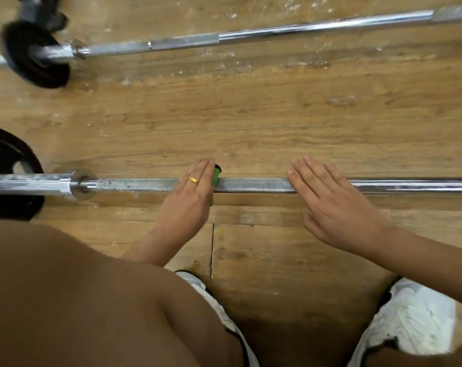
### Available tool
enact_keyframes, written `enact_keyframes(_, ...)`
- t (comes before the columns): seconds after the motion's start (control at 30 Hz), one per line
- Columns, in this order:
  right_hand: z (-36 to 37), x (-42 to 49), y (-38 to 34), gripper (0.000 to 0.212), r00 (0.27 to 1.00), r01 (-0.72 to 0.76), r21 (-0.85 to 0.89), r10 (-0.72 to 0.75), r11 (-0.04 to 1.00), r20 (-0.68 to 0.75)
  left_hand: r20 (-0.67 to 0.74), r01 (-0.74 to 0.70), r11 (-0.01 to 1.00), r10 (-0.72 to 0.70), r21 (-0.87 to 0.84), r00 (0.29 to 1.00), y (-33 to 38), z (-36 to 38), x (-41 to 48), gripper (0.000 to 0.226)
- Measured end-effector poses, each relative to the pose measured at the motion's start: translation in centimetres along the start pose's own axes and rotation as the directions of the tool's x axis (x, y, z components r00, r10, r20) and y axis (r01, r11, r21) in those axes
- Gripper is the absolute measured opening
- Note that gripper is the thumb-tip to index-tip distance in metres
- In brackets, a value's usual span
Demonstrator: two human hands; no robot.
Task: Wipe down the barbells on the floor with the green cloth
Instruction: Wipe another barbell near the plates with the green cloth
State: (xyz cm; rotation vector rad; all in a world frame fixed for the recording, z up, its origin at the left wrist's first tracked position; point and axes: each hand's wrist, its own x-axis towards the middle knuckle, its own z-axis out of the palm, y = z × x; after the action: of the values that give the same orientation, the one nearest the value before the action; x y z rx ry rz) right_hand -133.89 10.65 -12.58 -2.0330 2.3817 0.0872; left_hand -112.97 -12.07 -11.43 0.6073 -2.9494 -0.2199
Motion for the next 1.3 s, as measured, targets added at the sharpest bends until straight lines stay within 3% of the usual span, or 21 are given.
enact_keyframes(0.07, 0.3, -0.2, -0.3, 0.079, 1.0, -0.004, -0.013, 0.004, 1.0, -0.02, -0.048, 0.051, 0.999, -0.051, -0.003, 0.998, 1.5, 0.8, 0.0, 0.07)
enact_keyframes(0.23, 0.5, 0.0, -0.3, 0.079, 1.0, -0.002, -0.021, 0.001, 1.0, -0.018, -0.046, -0.165, 0.986, 0.164, -0.014, 0.985, 4.5, 2.3, 0.2, 0.074)
enact_keyframes(0.3, 0.3, -0.1, 0.0, 0.078, 1.0, 0.018, -0.022, -0.018, 1.0, -0.005, -0.02, -0.112, 0.993, 0.111, -0.025, 0.994, 3.2, 1.7, 0.2, 0.074)
enact_keyframes(0.5, -0.1, -0.1, 0.0, 0.078, 0.999, -0.001, 0.004, 0.001, 1.0, 0.034, -0.061, 0.227, 0.968, -0.235, -0.109, 0.97, 0.2, 0.6, -1.3, 0.061)
enact_keyframes(0.57, -0.1, -0.1, -0.1, 0.079, 0.999, -0.018, 0.007, 0.018, 1.0, 0.044, -0.071, 0.206, 0.972, -0.214, -0.109, 0.974, 1.6, 1.0, -1.0, 0.066)
enact_keyframes(0.7, -0.3, 0.1, -0.1, 0.08, 0.998, -0.017, 0.044, 0.014, 0.999, 0.057, -0.055, -0.038, 0.996, 0.034, -0.078, 0.998, 3.4, 1.7, -0.3, 0.075)
enact_keyframes(0.8, -0.6, 0.2, 0.4, 0.082, 0.995, 0.002, 0.054, -0.007, 0.999, 0.101, -0.062, 0.129, 0.985, -0.136, -0.111, 0.989, 0.8, 1.0, -1.1, 0.072)
enact_keyframes(0.9, -1.3, 0.3, 0.6, 0.083, 0.992, 0.02, 0.072, -0.029, 0.997, 0.125, -0.096, 0.336, 0.931, -0.351, -0.147, 0.931, -1.7, 0.6, -2.0, 0.067)
enact_keyframes(1.03, -2.0, 0.6, 1.0, 0.09, 0.983, 0.046, 0.092, -0.061, 0.995, 0.175, -0.069, 0.249, 0.962, -0.258, -0.115, 0.964, -0.8, 0.6, -1.3, 0.052)
enact_keyframes(1.1, -2.9, 1.2, 2.0, 0.099, 0.942, 0.099, 0.098, -0.124, 0.99, 0.311, -0.055, 0.19, 0.977, -0.196, -0.097, 0.979, -0.4, 0.8, -1.2, 0.052)
enact_keyframes(1.17, -4.4, 1.8, 3.3, 0.096, 0.854, 0.18, 0.121, -0.217, 0.976, 0.473, -0.065, 0.164, 0.981, -0.172, -0.102, 0.983, -0.7, 0.9, -1.3, 0.055)
enact_keyframes(1.3, -7.6, 3.6, 4.6, 0.093, 0.737, 0.319, 0.17, -0.357, 0.932, 0.575, -0.132, 0.157, 0.979, -0.174, -0.132, 0.976, -1.0, 1.6, -1.5, 0.059)
